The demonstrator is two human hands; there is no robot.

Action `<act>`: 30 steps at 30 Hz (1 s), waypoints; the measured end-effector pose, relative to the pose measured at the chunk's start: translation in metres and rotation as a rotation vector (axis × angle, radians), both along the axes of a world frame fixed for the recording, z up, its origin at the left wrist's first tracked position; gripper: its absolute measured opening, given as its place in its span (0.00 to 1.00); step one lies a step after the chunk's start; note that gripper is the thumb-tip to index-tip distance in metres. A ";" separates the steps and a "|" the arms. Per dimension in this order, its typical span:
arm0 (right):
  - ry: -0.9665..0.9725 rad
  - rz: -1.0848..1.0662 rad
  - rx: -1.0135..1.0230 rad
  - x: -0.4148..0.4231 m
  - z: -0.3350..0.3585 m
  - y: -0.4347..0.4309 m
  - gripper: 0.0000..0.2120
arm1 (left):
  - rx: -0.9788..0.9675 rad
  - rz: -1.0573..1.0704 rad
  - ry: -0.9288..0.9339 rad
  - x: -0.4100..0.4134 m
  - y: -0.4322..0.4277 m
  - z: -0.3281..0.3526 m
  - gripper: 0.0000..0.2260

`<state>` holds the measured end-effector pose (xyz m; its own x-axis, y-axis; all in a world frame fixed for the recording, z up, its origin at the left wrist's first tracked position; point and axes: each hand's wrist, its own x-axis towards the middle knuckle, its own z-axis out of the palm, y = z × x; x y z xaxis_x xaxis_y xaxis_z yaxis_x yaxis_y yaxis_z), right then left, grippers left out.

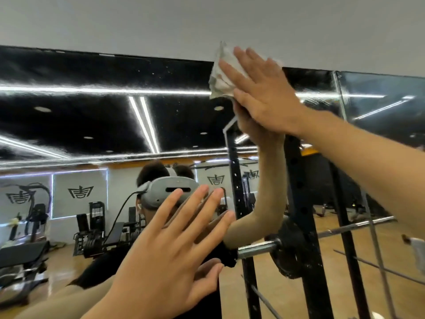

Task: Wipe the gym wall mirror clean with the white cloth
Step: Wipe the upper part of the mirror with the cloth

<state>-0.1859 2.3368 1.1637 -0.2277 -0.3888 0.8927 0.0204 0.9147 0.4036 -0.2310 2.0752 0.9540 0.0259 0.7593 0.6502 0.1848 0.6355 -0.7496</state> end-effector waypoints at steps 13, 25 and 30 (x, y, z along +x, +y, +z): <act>0.046 0.012 -0.271 0.000 -0.080 0.103 0.27 | 0.007 -0.046 0.028 -0.004 0.000 -0.003 0.36; 0.037 0.027 -0.419 -0.005 -0.221 0.099 0.28 | 0.018 -0.096 0.020 -0.004 0.000 -0.003 0.35; 0.139 -0.031 -0.541 -0.005 -0.078 0.108 0.33 | 0.023 -0.119 0.042 -0.008 0.002 -0.003 0.35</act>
